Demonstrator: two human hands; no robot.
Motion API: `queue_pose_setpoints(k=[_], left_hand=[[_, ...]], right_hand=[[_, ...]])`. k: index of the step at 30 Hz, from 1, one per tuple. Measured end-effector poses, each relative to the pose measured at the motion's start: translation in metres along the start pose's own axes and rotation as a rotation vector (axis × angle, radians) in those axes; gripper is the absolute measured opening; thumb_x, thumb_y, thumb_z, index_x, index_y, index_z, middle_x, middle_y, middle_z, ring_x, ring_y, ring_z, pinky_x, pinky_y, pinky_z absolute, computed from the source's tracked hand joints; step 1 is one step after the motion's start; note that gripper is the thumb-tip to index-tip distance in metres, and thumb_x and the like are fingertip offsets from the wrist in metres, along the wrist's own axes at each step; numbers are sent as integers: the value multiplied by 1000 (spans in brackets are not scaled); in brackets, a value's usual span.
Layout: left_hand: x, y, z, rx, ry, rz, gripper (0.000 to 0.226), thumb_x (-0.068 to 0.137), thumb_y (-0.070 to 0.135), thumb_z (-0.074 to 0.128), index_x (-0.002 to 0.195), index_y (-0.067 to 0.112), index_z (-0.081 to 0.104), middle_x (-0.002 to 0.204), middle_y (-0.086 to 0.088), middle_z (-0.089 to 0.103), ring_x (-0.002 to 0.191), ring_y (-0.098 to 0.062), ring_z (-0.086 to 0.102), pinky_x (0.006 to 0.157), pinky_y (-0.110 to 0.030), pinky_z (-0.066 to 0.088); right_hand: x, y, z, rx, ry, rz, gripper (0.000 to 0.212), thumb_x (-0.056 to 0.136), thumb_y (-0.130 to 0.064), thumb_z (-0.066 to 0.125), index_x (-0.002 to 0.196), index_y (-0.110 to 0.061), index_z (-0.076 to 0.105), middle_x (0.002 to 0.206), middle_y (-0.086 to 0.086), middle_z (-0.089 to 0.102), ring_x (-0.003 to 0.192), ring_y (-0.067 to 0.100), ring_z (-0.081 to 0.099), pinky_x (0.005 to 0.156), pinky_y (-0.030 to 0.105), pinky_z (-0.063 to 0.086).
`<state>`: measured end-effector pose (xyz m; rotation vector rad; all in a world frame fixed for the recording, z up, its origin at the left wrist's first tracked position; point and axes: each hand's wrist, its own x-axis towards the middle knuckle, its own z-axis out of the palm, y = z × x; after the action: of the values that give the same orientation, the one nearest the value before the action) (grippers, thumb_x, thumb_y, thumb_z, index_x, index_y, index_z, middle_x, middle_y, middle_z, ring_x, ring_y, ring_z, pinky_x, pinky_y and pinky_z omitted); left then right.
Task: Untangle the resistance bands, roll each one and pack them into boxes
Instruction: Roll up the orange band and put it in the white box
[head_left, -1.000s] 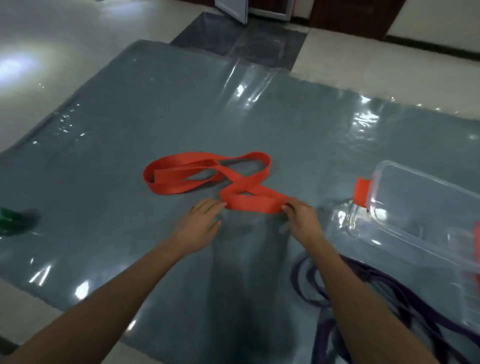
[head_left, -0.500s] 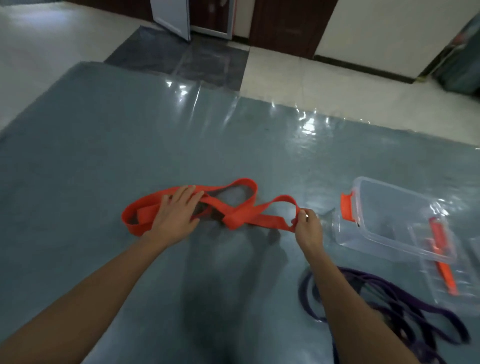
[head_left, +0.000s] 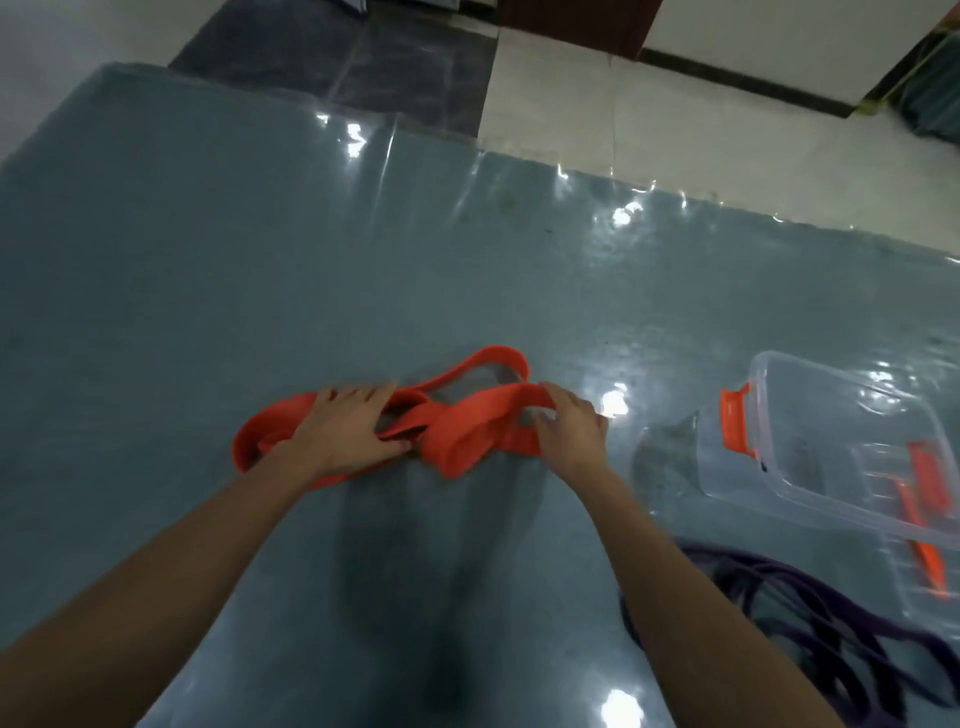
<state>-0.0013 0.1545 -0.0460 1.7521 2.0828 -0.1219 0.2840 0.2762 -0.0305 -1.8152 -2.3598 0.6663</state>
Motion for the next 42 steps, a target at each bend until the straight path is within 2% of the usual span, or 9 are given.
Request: queue_pose_setpoints(k=[4,12,18,21,26,29,35,38,42], left_hand=[[-10,13,10,108,1,57,111,72,83,53,157,21,16,159,-1,32,145,-22,32,117,-45,25],[-5,28,4,136,55,-8,66,82,29,65,141,17,37,133,-11,58,120,-31,58,96,-41,46],[2,32,-2,-105,-29,-56,50,79,28,63,126,22,46,119,-14,67,108,-37,63,84,-40,50],[6,37,-10,-278,-53,-68,45,79,28,66,121,25,52,118,-10,67,108,-33,63,83,-37,49],[15,56,-19,-430,-66,-94,44,76,34,71,116,21,58,115,-7,68,105,-29,65,87,-38,52],[16,68,-18,-518,-36,-168,33,77,32,73,106,21,61,107,-6,69,99,-28,66,83,-38,52],[-5,81,-7,-411,-33,-248,88,74,67,55,148,24,36,139,-9,58,122,-31,58,102,-44,47],[-20,98,6,-189,-66,-217,123,72,77,59,158,10,3,156,-11,38,139,-30,41,112,-51,32],[-18,104,22,-20,-14,-185,117,78,58,68,157,4,1,149,-13,40,135,-30,41,109,-51,33]], right_hand=[[9,-15,18,-189,-29,-201,62,85,-38,66,143,-23,50,142,3,55,127,33,49,106,44,32],[5,-29,31,-416,-9,-585,58,66,-38,68,121,-21,64,126,3,63,109,35,57,89,46,40],[-2,0,22,-491,-106,-690,77,64,-26,58,141,-23,53,151,12,46,130,39,49,95,51,44],[-8,12,19,-579,-175,-702,84,67,-28,72,146,-31,44,159,16,31,138,41,39,100,53,41],[-2,0,13,-588,-53,-732,51,66,-52,80,112,-33,69,147,8,48,127,32,46,96,46,34],[-3,-10,19,-581,36,-721,42,70,-65,72,93,-29,73,120,2,61,109,28,52,82,42,36],[-18,-25,42,-506,66,-562,40,71,-61,72,80,-22,68,88,3,63,90,27,57,75,44,40],[-16,-22,48,-443,29,-543,38,69,-56,77,84,-21,69,93,3,65,92,28,58,77,43,38],[-6,-5,41,-316,68,-673,46,70,-49,81,103,-19,69,115,4,64,105,31,59,80,43,41]])
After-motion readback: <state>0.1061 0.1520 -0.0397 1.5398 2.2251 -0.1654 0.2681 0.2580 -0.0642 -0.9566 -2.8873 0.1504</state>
